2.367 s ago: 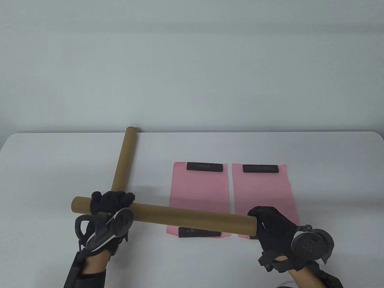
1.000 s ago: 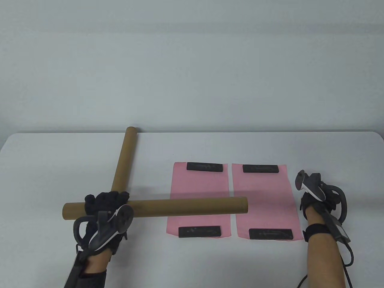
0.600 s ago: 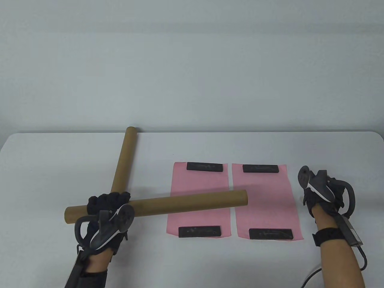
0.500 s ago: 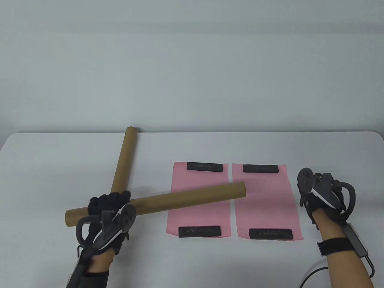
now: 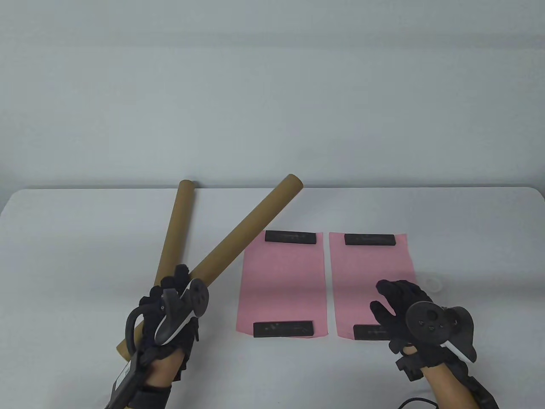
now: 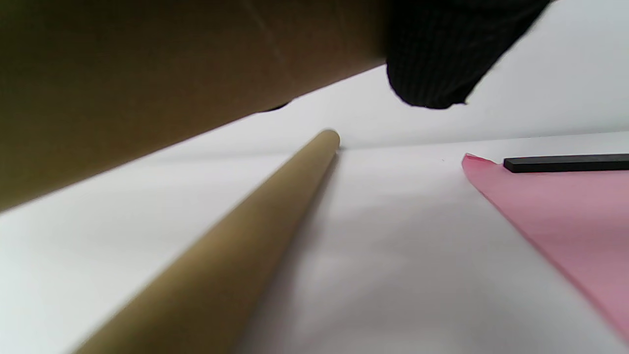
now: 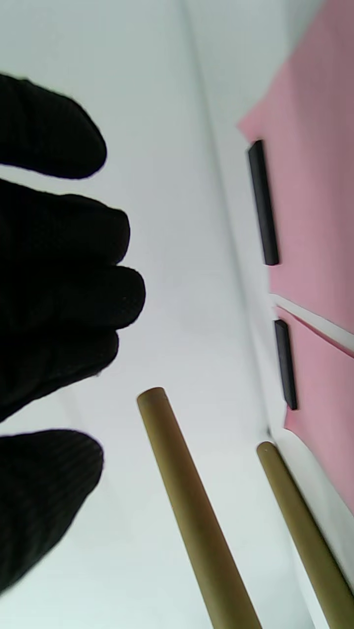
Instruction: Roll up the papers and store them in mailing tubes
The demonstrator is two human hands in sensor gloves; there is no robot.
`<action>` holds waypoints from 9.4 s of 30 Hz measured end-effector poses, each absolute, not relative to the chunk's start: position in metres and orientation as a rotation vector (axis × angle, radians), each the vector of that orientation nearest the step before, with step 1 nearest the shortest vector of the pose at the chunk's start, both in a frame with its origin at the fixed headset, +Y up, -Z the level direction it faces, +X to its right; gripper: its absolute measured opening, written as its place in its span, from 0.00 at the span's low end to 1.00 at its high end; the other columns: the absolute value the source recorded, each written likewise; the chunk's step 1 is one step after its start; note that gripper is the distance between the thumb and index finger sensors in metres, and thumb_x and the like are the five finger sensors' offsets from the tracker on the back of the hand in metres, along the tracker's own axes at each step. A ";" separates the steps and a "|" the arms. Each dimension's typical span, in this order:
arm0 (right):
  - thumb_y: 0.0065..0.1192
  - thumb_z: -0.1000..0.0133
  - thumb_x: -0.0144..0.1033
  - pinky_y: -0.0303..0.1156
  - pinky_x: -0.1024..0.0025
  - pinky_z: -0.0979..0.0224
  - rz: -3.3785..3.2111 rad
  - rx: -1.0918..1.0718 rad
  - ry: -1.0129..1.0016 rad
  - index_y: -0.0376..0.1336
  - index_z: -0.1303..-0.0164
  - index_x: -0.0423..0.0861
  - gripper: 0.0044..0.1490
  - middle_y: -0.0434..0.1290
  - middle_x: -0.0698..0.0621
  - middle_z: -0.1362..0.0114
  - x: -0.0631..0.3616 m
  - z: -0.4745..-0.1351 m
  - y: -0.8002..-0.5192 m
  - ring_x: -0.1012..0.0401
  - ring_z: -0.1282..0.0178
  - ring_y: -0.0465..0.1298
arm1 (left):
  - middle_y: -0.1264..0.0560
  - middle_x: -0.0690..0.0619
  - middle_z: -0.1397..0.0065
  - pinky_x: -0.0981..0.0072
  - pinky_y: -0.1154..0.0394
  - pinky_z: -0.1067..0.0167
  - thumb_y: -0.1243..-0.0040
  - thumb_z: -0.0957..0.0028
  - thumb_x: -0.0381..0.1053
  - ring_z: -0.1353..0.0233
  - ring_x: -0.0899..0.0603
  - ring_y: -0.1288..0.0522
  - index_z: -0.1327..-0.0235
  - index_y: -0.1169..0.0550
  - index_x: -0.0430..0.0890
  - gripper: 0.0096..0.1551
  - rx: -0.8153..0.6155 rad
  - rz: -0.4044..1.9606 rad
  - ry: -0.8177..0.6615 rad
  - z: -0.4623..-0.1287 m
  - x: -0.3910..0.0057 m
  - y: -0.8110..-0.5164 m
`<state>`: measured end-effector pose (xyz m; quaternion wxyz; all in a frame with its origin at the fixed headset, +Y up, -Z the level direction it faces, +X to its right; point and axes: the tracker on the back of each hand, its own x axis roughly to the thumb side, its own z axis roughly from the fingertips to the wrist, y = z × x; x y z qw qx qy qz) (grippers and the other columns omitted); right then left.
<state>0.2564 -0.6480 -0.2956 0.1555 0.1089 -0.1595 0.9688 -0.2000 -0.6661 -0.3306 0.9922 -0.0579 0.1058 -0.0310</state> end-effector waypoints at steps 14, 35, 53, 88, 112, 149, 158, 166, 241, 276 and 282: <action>0.63 0.43 0.56 0.70 0.30 0.31 2.731 0.460 -0.363 0.69 0.28 0.39 0.41 0.76 0.39 0.28 0.258 -0.291 -0.658 0.35 0.25 0.74 | 0.40 0.38 0.27 0.53 0.21 0.41 0.41 0.51 0.63 0.35 0.41 0.22 0.27 0.61 0.39 0.59 -0.591 0.243 0.354 -0.408 -0.171 -0.712; 0.61 0.42 0.58 0.65 0.30 0.27 2.810 0.634 -0.212 0.66 0.25 0.42 0.42 0.72 0.39 0.23 0.241 -0.292 -0.673 0.33 0.20 0.68 | 0.41 0.39 0.27 0.53 0.21 0.40 0.44 0.51 0.64 0.35 0.41 0.23 0.28 0.63 0.40 0.59 -0.610 0.073 0.552 -0.453 -0.162 -0.754; 0.60 0.42 0.58 0.64 0.28 0.27 2.851 0.664 -0.168 0.65 0.24 0.42 0.43 0.71 0.39 0.22 0.239 -0.293 -0.676 0.32 0.19 0.66 | 0.44 0.40 0.26 0.54 0.23 0.41 0.52 0.52 0.66 0.36 0.39 0.26 0.30 0.68 0.40 0.58 -0.621 -0.066 0.531 -0.463 -0.154 -0.766; 0.61 0.43 0.59 0.55 0.25 0.24 2.888 0.674 -0.147 0.57 0.17 0.42 0.49 0.63 0.38 0.16 0.230 -0.299 -0.681 0.31 0.15 0.60 | 0.52 0.51 0.15 0.36 0.49 0.23 0.46 0.62 0.76 0.13 0.34 0.50 0.23 0.56 0.55 0.60 0.172 -0.135 -0.445 -0.294 -0.160 -0.684; 0.66 0.49 0.64 0.51 0.24 0.22 3.158 0.444 0.701 0.50 0.15 0.47 0.57 0.50 0.39 0.11 0.120 -0.466 -0.762 0.30 0.13 0.50 | 0.44 0.51 0.16 0.37 0.50 0.24 0.45 0.62 0.76 0.17 0.43 0.34 0.22 0.50 0.54 0.58 0.130 -0.159 -0.455 -0.294 -0.159 -0.692; 0.68 0.48 0.61 0.52 0.26 0.22 3.080 0.496 0.676 0.51 0.15 0.49 0.55 0.48 0.41 0.10 0.128 -0.477 -0.763 0.31 0.12 0.48 | 0.22 0.58 0.33 0.53 0.24 0.31 0.33 0.65 0.71 0.36 0.51 0.15 0.34 0.29 0.58 0.43 -0.331 -0.530 -0.716 -0.370 -0.005 -0.755; 0.68 0.48 0.61 0.52 0.26 0.22 3.061 0.494 0.677 0.50 0.15 0.49 0.55 0.47 0.42 0.10 0.130 -0.478 -0.764 0.32 0.12 0.48 | 0.19 0.52 0.38 0.52 0.22 0.33 0.30 0.64 0.67 0.43 0.50 0.14 0.35 0.26 0.51 0.43 -0.268 -0.533 -0.760 -0.360 -0.004 -0.755; 0.68 0.48 0.61 0.52 0.26 0.22 3.059 0.493 0.678 0.50 0.15 0.49 0.55 0.47 0.42 0.10 0.131 -0.478 -0.764 0.32 0.12 0.48 | 0.19 0.51 0.38 0.52 0.22 0.34 0.30 0.64 0.68 0.44 0.49 0.14 0.35 0.26 0.51 0.43 -0.214 -0.503 -0.822 -0.327 -0.009 -0.748; 0.68 0.47 0.60 0.52 0.25 0.23 3.057 0.495 0.674 0.50 0.15 0.48 0.55 0.47 0.41 0.11 0.130 -0.477 -0.765 0.31 0.13 0.49 | 0.22 0.65 0.29 0.51 0.27 0.27 0.26 0.64 0.65 0.30 0.50 0.18 0.36 0.26 0.66 0.38 -0.220 -0.422 -0.100 -0.622 0.012 -0.732; 0.67 0.47 0.60 0.52 0.26 0.23 3.039 0.494 0.680 0.49 0.15 0.48 0.55 0.46 0.41 0.11 0.132 -0.476 -0.767 0.31 0.13 0.48 | 0.22 0.61 0.31 0.49 0.31 0.26 0.37 0.59 0.66 0.29 0.47 0.21 0.34 0.27 0.64 0.35 -0.089 -0.281 -0.289 -0.557 0.011 -0.656; 0.67 0.47 0.60 0.52 0.26 0.23 3.045 0.492 0.675 0.50 0.15 0.48 0.55 0.46 0.41 0.11 0.132 -0.476 -0.767 0.31 0.13 0.49 | 0.18 0.61 0.37 0.49 0.30 0.27 0.39 0.62 0.71 0.34 0.48 0.18 0.41 0.22 0.63 0.34 -0.135 -0.304 -0.534 -0.478 0.005 -0.646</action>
